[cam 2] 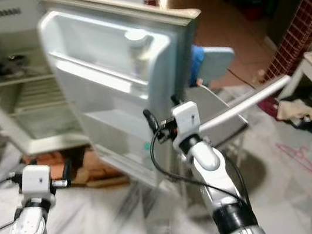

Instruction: Restocking fridge

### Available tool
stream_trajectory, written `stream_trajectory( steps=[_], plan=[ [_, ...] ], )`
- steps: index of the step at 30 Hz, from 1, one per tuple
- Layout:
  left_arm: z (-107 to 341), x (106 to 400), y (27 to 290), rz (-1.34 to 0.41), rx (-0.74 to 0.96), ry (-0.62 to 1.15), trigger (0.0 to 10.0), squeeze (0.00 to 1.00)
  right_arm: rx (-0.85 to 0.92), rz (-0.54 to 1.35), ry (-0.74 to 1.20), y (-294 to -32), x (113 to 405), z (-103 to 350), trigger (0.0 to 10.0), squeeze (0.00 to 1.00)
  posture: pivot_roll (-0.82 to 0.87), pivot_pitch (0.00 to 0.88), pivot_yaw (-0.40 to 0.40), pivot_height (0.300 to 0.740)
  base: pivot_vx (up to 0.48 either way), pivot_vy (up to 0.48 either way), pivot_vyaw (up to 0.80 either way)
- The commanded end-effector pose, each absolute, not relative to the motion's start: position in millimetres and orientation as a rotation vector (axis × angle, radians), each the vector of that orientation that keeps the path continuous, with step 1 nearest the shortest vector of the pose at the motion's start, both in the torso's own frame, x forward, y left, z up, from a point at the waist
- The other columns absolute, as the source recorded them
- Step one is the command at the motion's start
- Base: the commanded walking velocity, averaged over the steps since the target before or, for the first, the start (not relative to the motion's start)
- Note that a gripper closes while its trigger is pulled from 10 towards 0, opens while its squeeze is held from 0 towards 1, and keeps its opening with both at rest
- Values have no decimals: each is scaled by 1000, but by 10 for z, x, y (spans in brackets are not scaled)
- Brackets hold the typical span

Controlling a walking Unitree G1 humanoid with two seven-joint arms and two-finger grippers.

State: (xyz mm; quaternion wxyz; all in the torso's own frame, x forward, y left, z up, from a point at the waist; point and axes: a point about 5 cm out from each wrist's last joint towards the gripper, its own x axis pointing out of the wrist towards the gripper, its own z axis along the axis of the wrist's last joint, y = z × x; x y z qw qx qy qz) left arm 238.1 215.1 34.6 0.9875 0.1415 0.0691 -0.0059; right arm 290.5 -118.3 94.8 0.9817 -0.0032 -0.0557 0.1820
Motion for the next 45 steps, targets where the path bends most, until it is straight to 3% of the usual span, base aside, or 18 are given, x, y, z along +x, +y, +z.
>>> stream_trajectory(
  steps=[1, 14, 21, 30, 34, 35, 36, 39, 42, 45],
  plan=[
    [331, 2356, 2086, -24, 271, 138, 10000, 0, -11, 328, -109, -1293, 2914, 945, 10000, 0, 109, 0, -30, 740, 0, 0, 0],
    [161, 1855, 2148, 1, 227, 217, 10000, 0, 29, 403, -59, -1399, 2847, 877, 10000, 0, 137, 0, -43, 740, 0, 0, 0],
    [40, 1559, 2264, 100, 207, 290, 10000, 0, 18, 401, -124, -1456, 3139, 1120, 10000, 0, 173, 0, -60, 740, 0, 0, 409],
    [-186, 1172, 2421, 207, 149, 406, 10000, 0, 91, 499, -160, -1327, 3415, 1388, 10000, 0, 214, 7, -83, 740, 0, 0, 699],
    [-218, 1146, 2450, 224, 144, 414, 10000, 0, 266, 801, -130, -1069, 3324, 1521, 10000, 0, 233, 0, -96, 740, 0, 0, 497],
    [-218, 1146, 2450, 224, 144, 414, 10000, 0, 266, 801, -130, -1069, 3324, 1521, 10000, 0, 233, 0, -96, 740, 0, 0, 456],
    [-204, 1175, 2453, 228, 142, 407, 10000, 0, 368, 1078, -133, -895, 3085, 1669, 10000, 0, 237, 0, -99, 740, 0, 0, 431],
    [-193, 1203, 2472, 244, 138, 398, 10000, 0, 409, 1342, -94, -762, 2771, 1735, 10000, 0, 248, 0, -109, 740, 0, 0, 0],
    [-193, 1215, 2486, 254, 135, 395, 10000, 0, 389, 1366, -74, -734, 2729, 1683, 10000, 0, 256, 0, -116, 740, 0, 0, 0],
    [-202, 1214, 2517, 290, 123, 393, 10000, 0, 345, 1215, 2, -784, 2881, 1431, 10000, 0, 271, 0, -125, 740, 0, 0, 0]
  ],
)
